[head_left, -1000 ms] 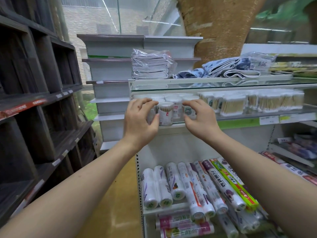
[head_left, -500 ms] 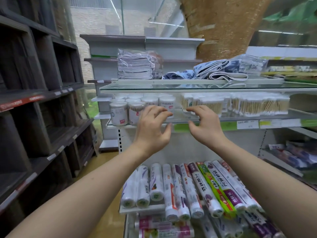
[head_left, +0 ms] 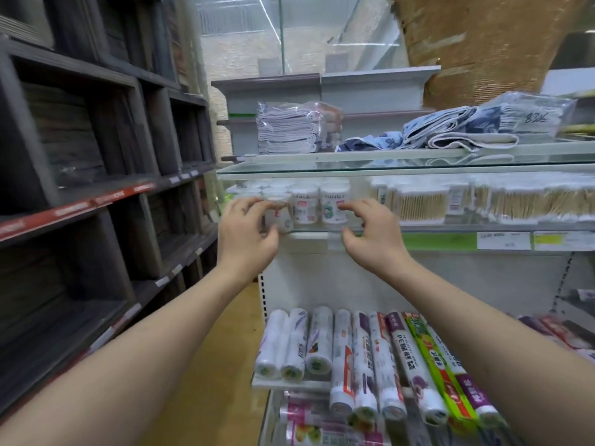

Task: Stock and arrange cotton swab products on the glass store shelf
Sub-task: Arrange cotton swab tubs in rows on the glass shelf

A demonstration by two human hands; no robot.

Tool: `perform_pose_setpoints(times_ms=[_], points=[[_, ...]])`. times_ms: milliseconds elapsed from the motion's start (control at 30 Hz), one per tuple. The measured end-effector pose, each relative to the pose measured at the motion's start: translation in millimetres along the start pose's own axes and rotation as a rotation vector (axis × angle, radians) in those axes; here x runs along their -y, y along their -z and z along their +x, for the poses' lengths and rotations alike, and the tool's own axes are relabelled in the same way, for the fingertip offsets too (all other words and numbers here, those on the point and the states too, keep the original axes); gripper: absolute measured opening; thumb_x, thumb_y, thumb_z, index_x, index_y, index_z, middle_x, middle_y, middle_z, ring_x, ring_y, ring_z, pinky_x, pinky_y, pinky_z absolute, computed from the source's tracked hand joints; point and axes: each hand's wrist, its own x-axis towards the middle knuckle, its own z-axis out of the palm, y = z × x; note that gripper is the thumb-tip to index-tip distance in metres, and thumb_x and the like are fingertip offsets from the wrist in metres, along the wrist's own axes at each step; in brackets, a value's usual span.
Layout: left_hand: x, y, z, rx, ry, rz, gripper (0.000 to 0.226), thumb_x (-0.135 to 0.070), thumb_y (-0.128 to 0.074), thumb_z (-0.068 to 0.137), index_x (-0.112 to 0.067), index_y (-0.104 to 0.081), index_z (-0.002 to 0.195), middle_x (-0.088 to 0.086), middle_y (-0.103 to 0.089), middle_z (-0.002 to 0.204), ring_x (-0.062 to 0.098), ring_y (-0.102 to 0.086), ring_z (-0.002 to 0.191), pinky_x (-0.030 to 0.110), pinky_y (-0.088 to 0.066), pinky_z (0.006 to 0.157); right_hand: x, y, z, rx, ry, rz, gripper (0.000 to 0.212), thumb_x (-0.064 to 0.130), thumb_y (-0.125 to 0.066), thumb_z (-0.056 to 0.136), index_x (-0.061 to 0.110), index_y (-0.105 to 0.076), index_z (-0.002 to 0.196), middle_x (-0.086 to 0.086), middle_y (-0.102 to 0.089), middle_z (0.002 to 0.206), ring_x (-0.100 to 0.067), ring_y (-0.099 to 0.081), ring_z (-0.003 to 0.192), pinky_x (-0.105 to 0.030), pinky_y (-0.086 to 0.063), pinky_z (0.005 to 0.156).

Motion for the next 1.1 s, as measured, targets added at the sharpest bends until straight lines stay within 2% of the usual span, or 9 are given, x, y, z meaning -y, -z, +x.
perform_pose_setpoints(times_ms=[133, 300, 433, 567, 733, 867, 933, 1033, 1100], points=[[30, 18, 2, 0.015, 0.059, 0.041, 0.044, -0.015, -0.076, 0.078, -0.013, -0.070, 0.122, 0.006, -0.063, 0.124, 0.029, -0.049, 0.122, 0.043, -0.042, 0.108, 32, -29, 8, 0.012, 0.025, 0.037, 0.042, 0.016, -0.065, 0.077, 0.016, -0.070, 0.118, -0.005, -0.067, 0.113, -0.026, -0.060, 0.103, -0.035, -0.047, 0.090], [52, 28, 10, 0.079, 0.053, -0.009, 0.053, -0.015, -0.074, 0.080, -0.016, -0.063, 0.132, 0.004, -0.058, 0.132, 0.025, -0.044, 0.128, 0.041, -0.039, 0.111, 67, -61, 15, -0.003, 0.053, 0.049, 0.040, 0.018, -0.063, 0.077, 0.016, -0.069, 0.116, -0.003, -0.066, 0.113, -0.027, -0.060, 0.106, -0.037, -0.048, 0.094], [70, 27, 21, 0.276, -0.048, 0.050, 0.073, -0.019, -0.070, 0.079, -0.022, -0.047, 0.149, 0.003, -0.045, 0.153, 0.025, -0.035, 0.143, 0.044, -0.033, 0.117, 84, -77, 21, -0.035, 0.051, 0.024, 0.040, 0.018, -0.062, 0.075, 0.017, -0.069, 0.115, -0.001, -0.067, 0.111, -0.026, -0.061, 0.105, -0.041, -0.049, 0.093], [83, 23, 27, 0.396, -0.142, 0.085, 0.085, -0.007, -0.065, 0.077, -0.027, -0.038, 0.155, 0.005, -0.034, 0.161, 0.027, -0.029, 0.147, 0.044, -0.030, 0.118, 91, -86, 25, -0.063, 0.021, -0.008, 0.041, 0.014, -0.066, 0.075, 0.017, -0.069, 0.116, -0.001, -0.067, 0.112, -0.026, -0.061, 0.106, -0.041, -0.049, 0.094], [86, 19, 34, 0.326, -0.202, 0.077, 0.073, -0.006, -0.068, 0.079, -0.023, -0.045, 0.147, 0.006, -0.047, 0.137, 0.030, -0.046, 0.121, 0.041, -0.045, 0.098, 100, -95, 29, -0.087, 0.009, -0.031, 0.041, 0.013, -0.065, 0.074, 0.017, -0.070, 0.115, -0.002, -0.066, 0.110, -0.025, -0.062, 0.104, -0.039, -0.050, 0.092], [93, 20, 41, 0.276, -0.245, 0.074, 0.073, -0.013, -0.075, 0.077, -0.027, -0.051, 0.144, 0.006, -0.041, 0.109, 0.026, -0.044, 0.098, 0.041, -0.049, 0.079, 103, -99, 32, -0.108, 0.021, -0.026, 0.041, 0.016, -0.062, 0.072, 0.018, -0.070, 0.113, -0.001, -0.067, 0.107, -0.024, -0.064, 0.100, -0.040, -0.052, 0.090], [95, 22, 42, 0.277, -0.209, 0.034, 0.069, -0.013, -0.076, 0.076, -0.027, -0.053, 0.140, 0.004, -0.039, 0.111, 0.025, -0.042, 0.100, 0.042, -0.050, 0.079, 103, -101, 33, -0.115, 0.024, -0.027, 0.041, 0.017, -0.061, 0.072, 0.018, -0.071, 0.112, -0.001, -0.067, 0.106, -0.024, -0.064, 0.099, -0.040, -0.052, 0.089], [99, 26, 41, 0.280, -0.171, 0.007, 0.067, -0.017, -0.076, 0.074, -0.030, -0.045, 0.131, 0.000, -0.044, 0.133, 0.028, -0.046, 0.112, 0.042, -0.049, 0.085, 104, -105, 36, -0.120, 0.031, -0.029, 0.040, 0.021, -0.060, 0.071, 0.018, -0.071, 0.110, 0.000, -0.067, 0.104, -0.025, -0.064, 0.098, -0.040, -0.052, 0.088], [99, 30, 39, 0.253, -0.124, 0.001, 0.065, -0.024, -0.078, 0.074, -0.029, -0.042, 0.128, -0.003, -0.051, 0.129, 0.027, -0.052, 0.107, 0.042, -0.049, 0.084, 104, -107, 38, -0.136, 0.045, -0.033, 0.039, 0.021, -0.060, 0.071, 0.017, -0.072, 0.108, -0.001, -0.067, 0.103, -0.026, -0.063, 0.096, -0.039, -0.051, 0.086]])
